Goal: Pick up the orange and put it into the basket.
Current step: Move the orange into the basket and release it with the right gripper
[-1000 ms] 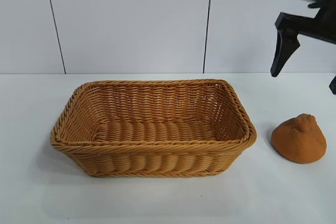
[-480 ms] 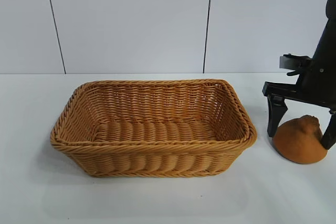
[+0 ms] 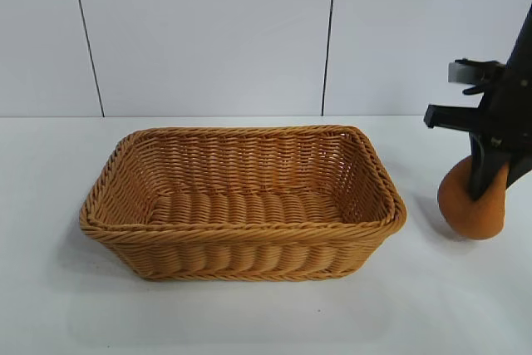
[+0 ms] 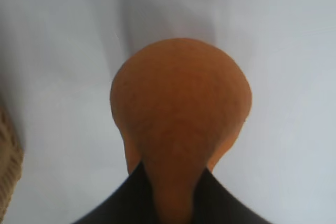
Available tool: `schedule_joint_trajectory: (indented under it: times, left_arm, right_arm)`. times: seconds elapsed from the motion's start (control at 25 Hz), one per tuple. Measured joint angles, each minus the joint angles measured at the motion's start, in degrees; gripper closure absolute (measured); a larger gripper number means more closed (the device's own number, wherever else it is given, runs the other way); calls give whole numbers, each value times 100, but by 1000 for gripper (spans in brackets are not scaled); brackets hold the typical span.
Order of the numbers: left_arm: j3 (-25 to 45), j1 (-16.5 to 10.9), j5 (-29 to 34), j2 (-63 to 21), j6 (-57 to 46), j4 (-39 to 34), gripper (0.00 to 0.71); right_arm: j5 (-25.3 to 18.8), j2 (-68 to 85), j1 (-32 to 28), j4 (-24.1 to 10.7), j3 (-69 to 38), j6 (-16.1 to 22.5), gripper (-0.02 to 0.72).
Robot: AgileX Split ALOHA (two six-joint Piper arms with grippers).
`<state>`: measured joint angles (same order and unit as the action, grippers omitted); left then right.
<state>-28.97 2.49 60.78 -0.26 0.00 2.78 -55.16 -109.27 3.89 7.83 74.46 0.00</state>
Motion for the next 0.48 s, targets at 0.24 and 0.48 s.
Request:
schedule_joint_trajectory:
  times: [0.24,0.48]
  left_arm:
    - [0,0,0,0,0,0,74]
    - [0,0,6,0,0,0,74]
  right_arm:
    - [-20,909,0,262,0,0,663]
    - [-33,1430,24,1124,0,-293,663]
